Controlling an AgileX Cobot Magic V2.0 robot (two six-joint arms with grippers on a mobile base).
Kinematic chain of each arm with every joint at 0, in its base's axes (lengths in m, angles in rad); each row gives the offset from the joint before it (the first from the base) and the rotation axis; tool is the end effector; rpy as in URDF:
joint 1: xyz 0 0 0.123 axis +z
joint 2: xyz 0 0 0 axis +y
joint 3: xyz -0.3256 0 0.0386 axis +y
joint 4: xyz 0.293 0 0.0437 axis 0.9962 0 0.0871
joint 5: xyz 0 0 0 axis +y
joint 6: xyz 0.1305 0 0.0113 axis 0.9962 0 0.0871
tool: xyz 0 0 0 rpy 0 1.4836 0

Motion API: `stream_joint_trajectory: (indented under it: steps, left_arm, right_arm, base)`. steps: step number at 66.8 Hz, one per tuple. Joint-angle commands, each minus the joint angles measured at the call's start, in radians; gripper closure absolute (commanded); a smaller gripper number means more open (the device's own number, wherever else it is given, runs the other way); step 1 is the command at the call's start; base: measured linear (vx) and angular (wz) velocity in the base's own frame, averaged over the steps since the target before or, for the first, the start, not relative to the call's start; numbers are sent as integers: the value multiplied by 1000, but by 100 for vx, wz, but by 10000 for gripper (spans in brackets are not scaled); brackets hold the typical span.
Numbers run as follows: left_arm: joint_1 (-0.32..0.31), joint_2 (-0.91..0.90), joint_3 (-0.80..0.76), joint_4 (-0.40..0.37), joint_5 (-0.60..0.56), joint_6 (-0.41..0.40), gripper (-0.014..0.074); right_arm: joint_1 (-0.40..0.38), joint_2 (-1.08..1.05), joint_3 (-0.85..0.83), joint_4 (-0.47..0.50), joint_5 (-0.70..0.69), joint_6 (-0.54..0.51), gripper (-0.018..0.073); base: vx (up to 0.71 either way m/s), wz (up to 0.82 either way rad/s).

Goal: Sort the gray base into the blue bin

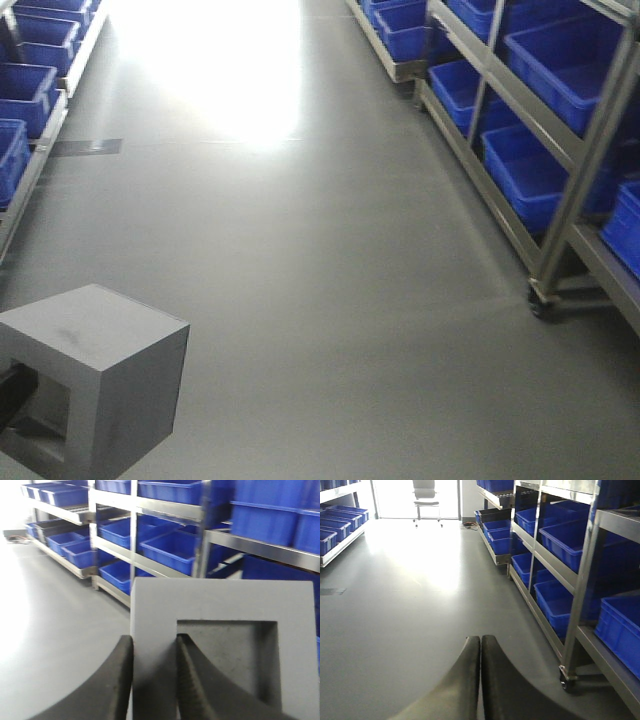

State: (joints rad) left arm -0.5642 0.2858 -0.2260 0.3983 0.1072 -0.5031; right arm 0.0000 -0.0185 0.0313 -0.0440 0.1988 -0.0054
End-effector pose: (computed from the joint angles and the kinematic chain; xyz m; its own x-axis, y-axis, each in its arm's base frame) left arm 0.1078 -0.0617 0.2685 -0.1132 -0.0544 -0.9921 0.4900 0.8656 -0.1034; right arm 0.0972 -0.0011 0.1792 -0.1242 -0.0485 -0.9911 0.0026 0.9988 -0.0492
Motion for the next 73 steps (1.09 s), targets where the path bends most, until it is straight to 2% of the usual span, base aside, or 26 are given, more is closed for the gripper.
stream_joint_trajectory:
  steps: [1,18,73]
  left_arm:
    - [-6,2,-34,-1,-96,-8,603]
    - [-6,2,-34,-1,-96,-8,603]
    - [-6,2,-34,-1,-96,-8,603]
  right_arm:
    - [-5,-8,6,-8,-72,-7,564]
    - [-5,-8,6,-8,-72,-7,564]
    - [-5,-8,6,-8,-72,-7,564]
  base:
    - [37,41]
    - [41,22]
    - [49,4]
